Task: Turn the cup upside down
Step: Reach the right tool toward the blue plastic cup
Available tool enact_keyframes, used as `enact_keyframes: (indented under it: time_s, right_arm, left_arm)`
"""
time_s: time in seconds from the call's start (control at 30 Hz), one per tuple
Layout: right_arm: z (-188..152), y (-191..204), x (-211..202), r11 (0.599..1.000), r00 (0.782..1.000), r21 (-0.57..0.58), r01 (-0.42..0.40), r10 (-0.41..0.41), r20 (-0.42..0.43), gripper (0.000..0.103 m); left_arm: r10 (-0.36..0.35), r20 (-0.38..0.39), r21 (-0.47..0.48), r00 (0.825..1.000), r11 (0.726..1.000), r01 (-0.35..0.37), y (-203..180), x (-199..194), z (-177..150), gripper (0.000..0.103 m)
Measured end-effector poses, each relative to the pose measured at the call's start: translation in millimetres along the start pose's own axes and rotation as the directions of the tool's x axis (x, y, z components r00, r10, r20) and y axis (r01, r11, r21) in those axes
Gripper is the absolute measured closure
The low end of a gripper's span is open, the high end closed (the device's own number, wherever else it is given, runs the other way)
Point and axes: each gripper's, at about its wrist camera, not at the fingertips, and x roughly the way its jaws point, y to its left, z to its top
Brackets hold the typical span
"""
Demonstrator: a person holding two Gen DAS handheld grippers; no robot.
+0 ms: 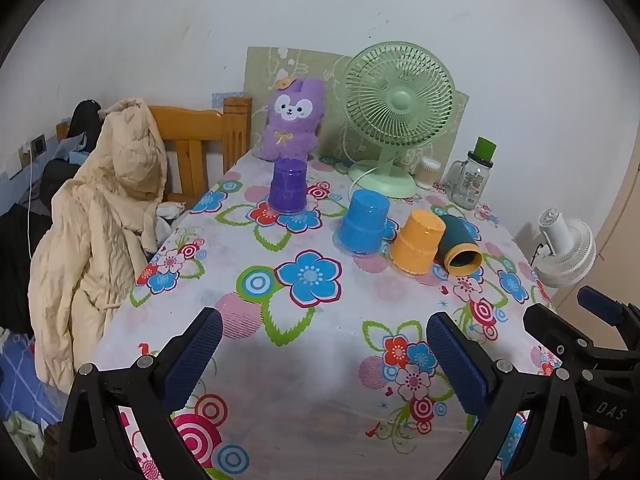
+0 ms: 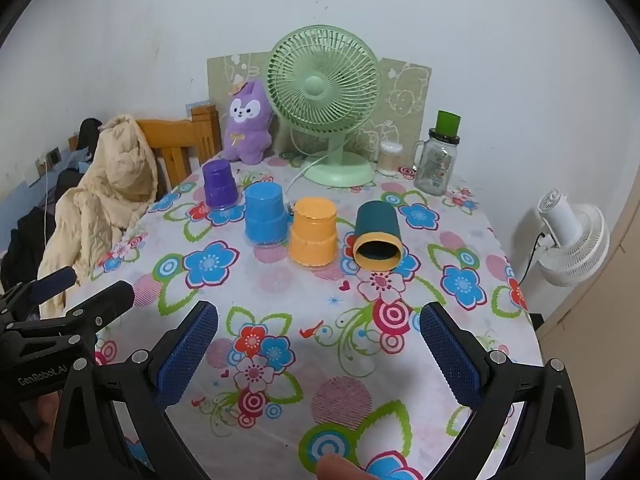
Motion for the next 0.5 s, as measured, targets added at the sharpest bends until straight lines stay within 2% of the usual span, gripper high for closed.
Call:
enact_keyframes:
  time_s: [0.5]
  right_arm:
    - [20,20,69,0.999,0.996,-0.031,-0.039,0.036,-0.086,0.001]
  left_arm:
    - [-0.001,-0.076,-0.022,0.997,1.0,-0.001,27,51,11,0.0]
